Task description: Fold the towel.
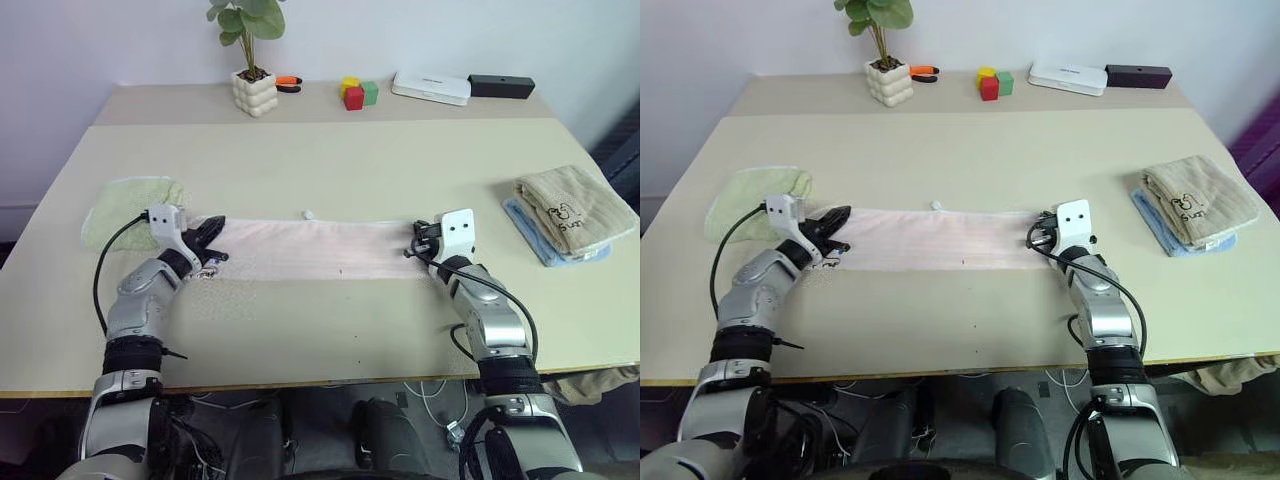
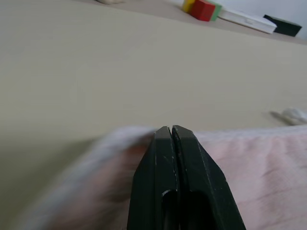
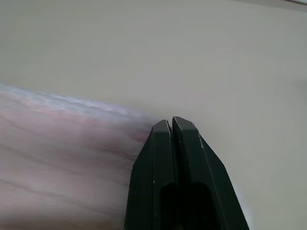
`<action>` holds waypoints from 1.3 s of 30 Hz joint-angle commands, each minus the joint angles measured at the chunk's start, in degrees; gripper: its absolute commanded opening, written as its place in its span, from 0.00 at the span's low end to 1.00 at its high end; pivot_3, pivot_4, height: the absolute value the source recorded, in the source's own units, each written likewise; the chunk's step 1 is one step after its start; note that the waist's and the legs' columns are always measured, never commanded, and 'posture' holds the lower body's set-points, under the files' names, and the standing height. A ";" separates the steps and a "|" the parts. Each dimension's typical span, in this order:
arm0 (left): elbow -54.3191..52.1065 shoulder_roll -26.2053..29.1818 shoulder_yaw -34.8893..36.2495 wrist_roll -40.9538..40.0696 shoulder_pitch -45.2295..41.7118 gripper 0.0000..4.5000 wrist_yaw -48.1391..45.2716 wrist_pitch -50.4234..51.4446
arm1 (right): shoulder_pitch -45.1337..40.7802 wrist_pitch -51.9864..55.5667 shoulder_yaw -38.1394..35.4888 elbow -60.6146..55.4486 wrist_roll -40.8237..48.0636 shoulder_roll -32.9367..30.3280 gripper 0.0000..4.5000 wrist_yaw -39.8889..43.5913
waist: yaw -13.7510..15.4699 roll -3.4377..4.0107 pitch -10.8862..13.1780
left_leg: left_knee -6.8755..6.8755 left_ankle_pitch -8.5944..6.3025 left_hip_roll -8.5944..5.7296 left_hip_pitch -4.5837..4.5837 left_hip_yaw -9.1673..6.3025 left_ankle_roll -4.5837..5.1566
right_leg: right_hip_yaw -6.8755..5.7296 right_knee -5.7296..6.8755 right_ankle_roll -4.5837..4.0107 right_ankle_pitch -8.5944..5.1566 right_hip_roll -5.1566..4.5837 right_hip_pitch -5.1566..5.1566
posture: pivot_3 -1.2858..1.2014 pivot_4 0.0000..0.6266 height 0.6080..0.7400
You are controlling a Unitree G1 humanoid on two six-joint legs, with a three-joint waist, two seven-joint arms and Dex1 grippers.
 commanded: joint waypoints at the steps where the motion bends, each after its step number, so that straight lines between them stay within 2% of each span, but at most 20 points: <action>1: -4.04 0.24 2.32 -4.89 0.71 0.00 -2.87 4.22 | -1.66 -1.14 -1.65 0.24 0.78 -1.03 0.01 0.75 | -0.02 0.00 0.00 | 0.00 0.00 0.00 0.00 0.00 0.00 | 0.00 0.00 0.00 0.00 0.00 0.00 | 0.52 0.24 0.96; 4: -8.43 1.11 0.10 -4.71 2.33 0.18 -7.75 3.50 | -1.95 2.39 -3.47 -4.08 5.40 -0.70 0.19 3.30 | -0.10 0.00 0.01 | 0.00 0.00 0.01 0.00 0.00 -0.01 | 0.00 0.00 0.00 0.00 0.00 0.00 | 0.52 0.24 0.96; 11: -15.34 5.18 -2.47 -4.48 2.90 0.96 -16.06 3.21 | 1.79 21.03 -14.98 -20.42 23.54 -0.26 0.98 1.12 | 0.07 0.01 0.01 | -0.02 -0.01 0.02 -0.03 -0.01 -0.01 | -0.01 -0.01 -0.01 0.00 0.00 -0.02 | 0.52 0.24 0.96; 12: -15.34 5.71 -2.69 -4.38 2.77 0.98 -17.05 2.76 | 2.57 23.44 -16.19 -22.40 25.61 -0.04 0.99 0.30 | 0.09 0.01 0.01 | -0.04 -0.01 0.02 -0.03 -0.02 0.00 | -0.01 -0.02 -0.01 0.00 0.00 -0.02 | 0.52 0.24 0.96; 18: -11.57 10.15 -3.27 -5.87 -0.71 0.98 -29.25 1.65 | 10.40 38.77 -26.67 -36.94 43.58 5.00 0.99 -13.85 | 0.09 0.01 0.01 | -0.07 -0.02 0.03 -0.04 -0.05 0.00 | -0.02 -0.03 -0.03 -0.01 0.00 -0.05 | 0.52 0.24 0.96; 23: -6.94 12.41 -3.70 -6.53 -4.11 0.98 -38.10 2.49 | 16.85 44.68 -28.67 -43.51 54.24 6.44 0.99 -21.29 | -0.01 0.01 0.01 | -0.09 -0.04 0.03 -0.04 -0.05 0.03 | -0.01 -0.05 -0.04 -0.01 -0.01 -0.05 | 0.52 0.24 0.96; 29: -0.45 13.79 -4.89 -4.95 -8.98 0.98 -45.36 0.34 | 21.67 45.31 -29.18 -44.12 69.37 7.14 0.99 -31.82 | -0.01 0.00 0.01 | -0.08 -0.04 0.02 -0.06 -0.10 0.04 | -0.01 -0.06 -0.05 -0.02 -0.01 -0.04 | 0.52 0.24 0.96; 39: 0.44 12.73 -4.92 -4.66 -9.71 0.98 -45.92 -0.74 | 22.98 38.59 -23.84 -41.02 88.15 5.19 0.99 -43.39 | -0.06 0.00 0.01 | -0.09 -0.05 0.02 -0.06 -0.28 0.06 | 0.00 -0.07 -0.05 -0.02 -0.01 -0.04 | 0.52 0.24 0.96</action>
